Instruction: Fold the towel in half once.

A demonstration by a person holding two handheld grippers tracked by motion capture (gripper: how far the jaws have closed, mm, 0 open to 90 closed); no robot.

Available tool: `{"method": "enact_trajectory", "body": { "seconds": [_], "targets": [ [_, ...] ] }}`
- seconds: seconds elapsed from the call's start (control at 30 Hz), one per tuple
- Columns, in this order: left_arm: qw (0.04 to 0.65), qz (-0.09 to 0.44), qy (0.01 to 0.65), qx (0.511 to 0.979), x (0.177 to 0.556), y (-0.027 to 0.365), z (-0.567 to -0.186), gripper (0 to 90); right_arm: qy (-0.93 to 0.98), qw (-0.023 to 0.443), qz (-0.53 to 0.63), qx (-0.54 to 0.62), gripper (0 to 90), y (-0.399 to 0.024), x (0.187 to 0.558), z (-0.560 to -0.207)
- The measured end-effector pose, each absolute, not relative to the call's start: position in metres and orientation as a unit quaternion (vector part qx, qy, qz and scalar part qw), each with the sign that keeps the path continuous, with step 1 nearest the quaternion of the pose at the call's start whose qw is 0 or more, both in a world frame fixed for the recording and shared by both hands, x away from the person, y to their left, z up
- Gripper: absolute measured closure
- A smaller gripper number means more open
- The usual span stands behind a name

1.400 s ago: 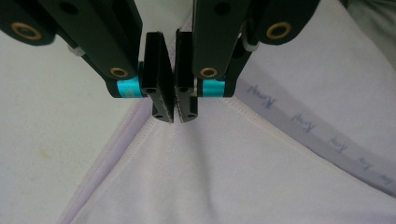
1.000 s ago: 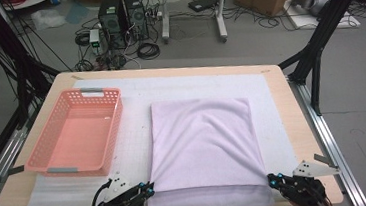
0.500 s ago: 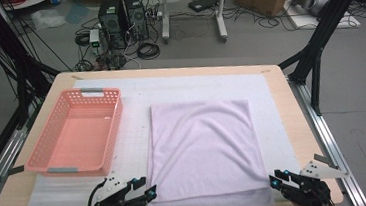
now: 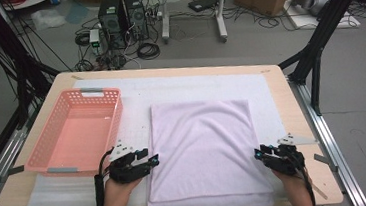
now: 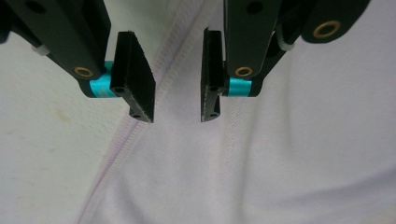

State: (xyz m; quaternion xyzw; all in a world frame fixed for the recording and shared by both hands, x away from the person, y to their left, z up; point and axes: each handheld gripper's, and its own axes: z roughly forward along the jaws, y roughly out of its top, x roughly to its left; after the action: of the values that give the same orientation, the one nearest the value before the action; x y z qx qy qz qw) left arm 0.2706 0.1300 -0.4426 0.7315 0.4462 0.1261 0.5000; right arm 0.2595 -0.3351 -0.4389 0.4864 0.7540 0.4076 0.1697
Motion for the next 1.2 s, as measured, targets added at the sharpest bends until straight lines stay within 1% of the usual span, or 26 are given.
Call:
{"method": "enact_trajectory", "body": {
  "seconds": [0.1,0.13,0.17,0.2,0.27,0.4,0.43,0.47,0.5,0.53,0.67,0.77,0.8,0.83,0.87,0.9,0.93,1.0,1.07,1.1,1.2],
  "targets": [
    [0.484,0.123,0.442,0.745,0.277,0.121,-0.448,50.7,0.769,0.166,0.389,0.479,70.4,-0.324,0.268,-0.446],
    [0.479,0.121,0.432,0.755,0.277,0.117,-0.45,51.2,0.776,0.167,0.382,0.472,74.7,-0.32,0.269,-0.447],
    [0.472,0.122,0.421,0.765,0.277,0.112,-0.451,51.2,0.783,0.175,0.375,0.464,81.2,-0.318,0.269,-0.447],
    [0.466,0.121,0.415,0.772,0.276,0.109,-0.451,52.0,0.79,0.174,0.37,0.457,85.9,-0.317,0.269,-0.445],
    [0.466,0.122,0.405,0.777,0.275,0.105,-0.451,55.0,0.792,0.18,0.367,0.453,87.5,-0.318,0.269,-0.444],
    [0.445,0.135,0.39,0.795,0.271,0.097,-0.451,69.4,0.787,0.175,0.374,0.458,88.4,-0.323,0.265,-0.442],
    [0.443,0.141,0.387,0.796,0.269,0.096,-0.451,74.9,0.786,0.175,0.375,0.459,88.5,-0.325,0.263,-0.44],
    [0.439,0.148,0.385,0.798,0.267,0.095,-0.45,82.4,0.785,0.174,0.376,0.459,88.6,-0.327,0.26,-0.439],
    [0.44,0.152,0.38,0.8,0.265,0.094,-0.45,87.4,0.785,0.175,0.377,0.459,88.6,-0.33,0.257,-0.437],
    [0.442,0.15,0.38,0.799,0.265,0.094,-0.45,89.4,0.783,0.174,0.381,0.46,88.6,-0.333,0.254,-0.435],
    [0.449,0.128,0.376,0.8,0.258,0.098,-0.449,89.6,0.778,0.17,0.389,0.463,88.6,-0.341,0.247,-0.431],
    [0.469,0.116,0.376,0.791,0.253,0.101,-0.444,89.4,0.78,0.161,0.39,0.463,87.9,-0.343,0.247,-0.432],
    [0.478,0.11,0.38,0.784,0.253,0.102,-0.442,84.5,0.779,0.158,0.392,0.464,86.4,-0.342,0.247,-0.434],
    [0.482,0.104,0.385,0.78,0.253,0.102,-0.441,72.1,0.777,0.16,0.394,0.464,80.5,-0.342,0.247,-0.434],
    [0.487,0.102,0.386,0.777,0.253,0.102,-0.439,63.2,0.774,0.163,0.396,0.466,72.6,-0.341,0.246,-0.435],
    [0.486,0.104,0.383,0.778,0.252,0.101,-0.439,59.4,0.77,0.166,0.402,0.467,69.8,-0.34,0.246,-0.433],
    [0.481,0.108,0.38,0.783,0.252,0.1,-0.44,58.4,0.767,0.169,0.407,0.465,67.2,-0.34,0.245,-0.432],
    [0.473,0.104,0.377,0.789,0.253,0.096,-0.443,54.6,0.762,0.171,0.428,0.455,64.8,-0.338,0.241,-0.426],
    [0.464,0.103,0.373,0.797,0.253,0.091,-0.445,54.9,0.766,0.161,0.44,0.44,63.2,-0.333,0.239,-0.424],
    [0.458,0.105,0.37,0.802,0.253,0.089,-0.447,56.7,0.772,0.155,0.442,0.43,62.6,-0.329,0.239,-0.424],
    [0.437,0.131,0.363,0.813,0.25,0.082,-0.451,71.4,0.793,0.142,0.422,0.416,61.8,-0.316,0.242,-0.432]
  ]
}}
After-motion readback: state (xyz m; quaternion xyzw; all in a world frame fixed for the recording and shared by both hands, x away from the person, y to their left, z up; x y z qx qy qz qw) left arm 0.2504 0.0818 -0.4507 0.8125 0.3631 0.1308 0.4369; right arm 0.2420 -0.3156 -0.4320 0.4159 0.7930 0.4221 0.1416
